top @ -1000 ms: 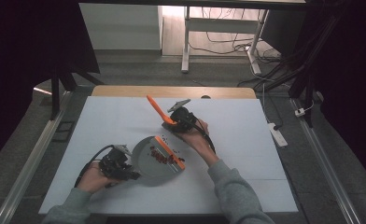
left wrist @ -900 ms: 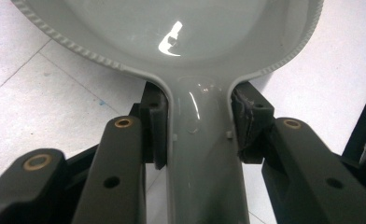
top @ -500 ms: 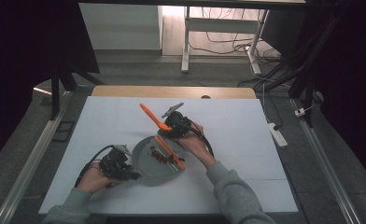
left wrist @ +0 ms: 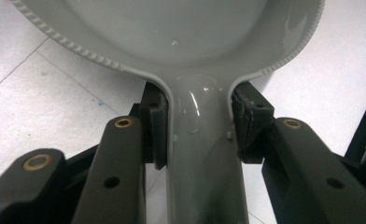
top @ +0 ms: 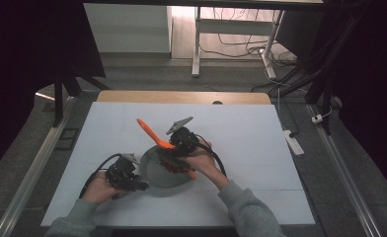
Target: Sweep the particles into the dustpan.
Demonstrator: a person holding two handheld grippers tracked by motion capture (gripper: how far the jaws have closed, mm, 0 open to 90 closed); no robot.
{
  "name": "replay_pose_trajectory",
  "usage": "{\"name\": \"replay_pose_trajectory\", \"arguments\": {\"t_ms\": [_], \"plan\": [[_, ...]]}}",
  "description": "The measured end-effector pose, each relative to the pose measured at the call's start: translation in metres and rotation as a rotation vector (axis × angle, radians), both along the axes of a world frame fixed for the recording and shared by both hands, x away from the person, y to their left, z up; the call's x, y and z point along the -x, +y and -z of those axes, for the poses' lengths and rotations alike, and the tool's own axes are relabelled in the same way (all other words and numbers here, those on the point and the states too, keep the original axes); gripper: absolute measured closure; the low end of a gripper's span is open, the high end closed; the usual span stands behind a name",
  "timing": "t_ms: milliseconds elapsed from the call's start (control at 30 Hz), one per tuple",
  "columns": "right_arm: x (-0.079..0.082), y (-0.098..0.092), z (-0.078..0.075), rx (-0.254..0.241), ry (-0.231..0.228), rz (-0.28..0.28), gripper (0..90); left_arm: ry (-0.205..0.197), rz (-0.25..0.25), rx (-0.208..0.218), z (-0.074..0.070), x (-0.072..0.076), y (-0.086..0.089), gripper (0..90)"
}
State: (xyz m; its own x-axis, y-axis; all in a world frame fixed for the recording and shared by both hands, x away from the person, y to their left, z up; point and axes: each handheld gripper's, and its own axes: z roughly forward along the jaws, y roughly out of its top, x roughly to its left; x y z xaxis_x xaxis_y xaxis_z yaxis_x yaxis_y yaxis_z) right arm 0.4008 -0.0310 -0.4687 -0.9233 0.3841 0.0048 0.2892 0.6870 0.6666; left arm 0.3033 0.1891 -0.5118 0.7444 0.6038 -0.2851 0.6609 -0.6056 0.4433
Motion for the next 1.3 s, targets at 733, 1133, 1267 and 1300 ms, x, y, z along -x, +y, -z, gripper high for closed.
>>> {"name": "replay_pose_trajectory", "arguments": {"t_ms": [733, 1133, 1267, 1300], "plan": [[-0.008, -0.078, -0.023, -0.069, -0.048, 0.223, 70.5, 0.001, 0.001, 0.004, 0.001, 0.001, 0.000, 61.9], [-0.010, -0.085, -0.015, -0.022, -0.057, 0.258, 70.4, 0.001, 0.003, 0.008, 0.001, 0.002, 0.000, 61.9], [-0.011, -0.084, -0.010, -0.004, -0.050, 0.261, 70.5, 0.002, 0.004, 0.014, 0.000, 0.003, 0.001, 61.9], [-0.012, -0.084, -0.008, -0.002, -0.045, 0.264, 70.5, 0.002, 0.005, 0.013, 0.000, 0.003, 0.001, 61.9]]}}
